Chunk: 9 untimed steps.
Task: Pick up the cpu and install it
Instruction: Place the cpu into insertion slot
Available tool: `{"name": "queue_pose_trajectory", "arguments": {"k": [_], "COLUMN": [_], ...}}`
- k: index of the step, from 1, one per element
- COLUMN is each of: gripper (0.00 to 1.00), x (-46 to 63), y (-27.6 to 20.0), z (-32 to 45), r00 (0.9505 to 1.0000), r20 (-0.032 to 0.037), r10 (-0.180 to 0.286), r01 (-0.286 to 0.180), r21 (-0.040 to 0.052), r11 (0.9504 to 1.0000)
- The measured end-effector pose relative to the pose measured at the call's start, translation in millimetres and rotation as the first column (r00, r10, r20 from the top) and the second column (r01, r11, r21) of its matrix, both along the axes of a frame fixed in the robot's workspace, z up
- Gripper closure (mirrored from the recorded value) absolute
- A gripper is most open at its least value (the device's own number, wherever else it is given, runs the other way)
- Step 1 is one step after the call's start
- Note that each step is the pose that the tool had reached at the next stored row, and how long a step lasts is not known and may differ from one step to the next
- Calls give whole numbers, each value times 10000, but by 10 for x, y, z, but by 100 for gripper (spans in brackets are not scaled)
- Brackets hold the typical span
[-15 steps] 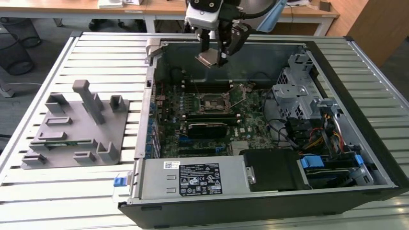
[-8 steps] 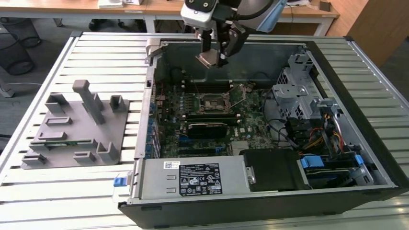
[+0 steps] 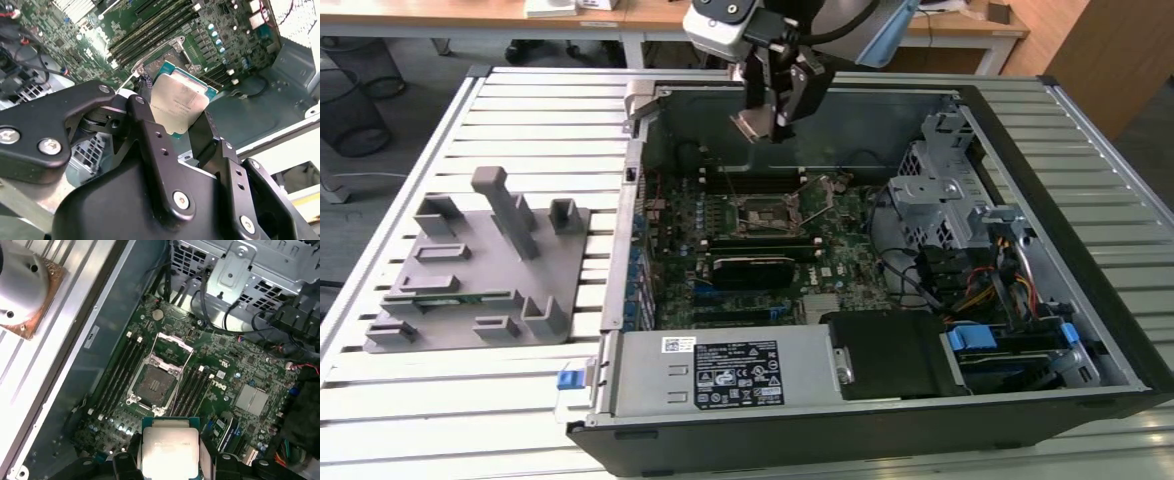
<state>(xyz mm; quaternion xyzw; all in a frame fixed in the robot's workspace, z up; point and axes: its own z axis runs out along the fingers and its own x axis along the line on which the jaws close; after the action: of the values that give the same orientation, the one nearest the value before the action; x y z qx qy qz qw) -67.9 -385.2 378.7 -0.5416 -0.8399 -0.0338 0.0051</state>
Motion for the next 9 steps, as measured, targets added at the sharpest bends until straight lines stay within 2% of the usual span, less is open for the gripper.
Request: {"name": "queue_pose_trajectory", "arguments": {"k": [5,9], "gripper": [46,46], "x": [0,0], "y": [0,0], "z": [-12,-21], "r00": [9958,9865], "r20": [0,0], "r10": [-915,-1640], "r01": [915,1640], "r21": [-1,-2], "r11": [9958,9865]}}
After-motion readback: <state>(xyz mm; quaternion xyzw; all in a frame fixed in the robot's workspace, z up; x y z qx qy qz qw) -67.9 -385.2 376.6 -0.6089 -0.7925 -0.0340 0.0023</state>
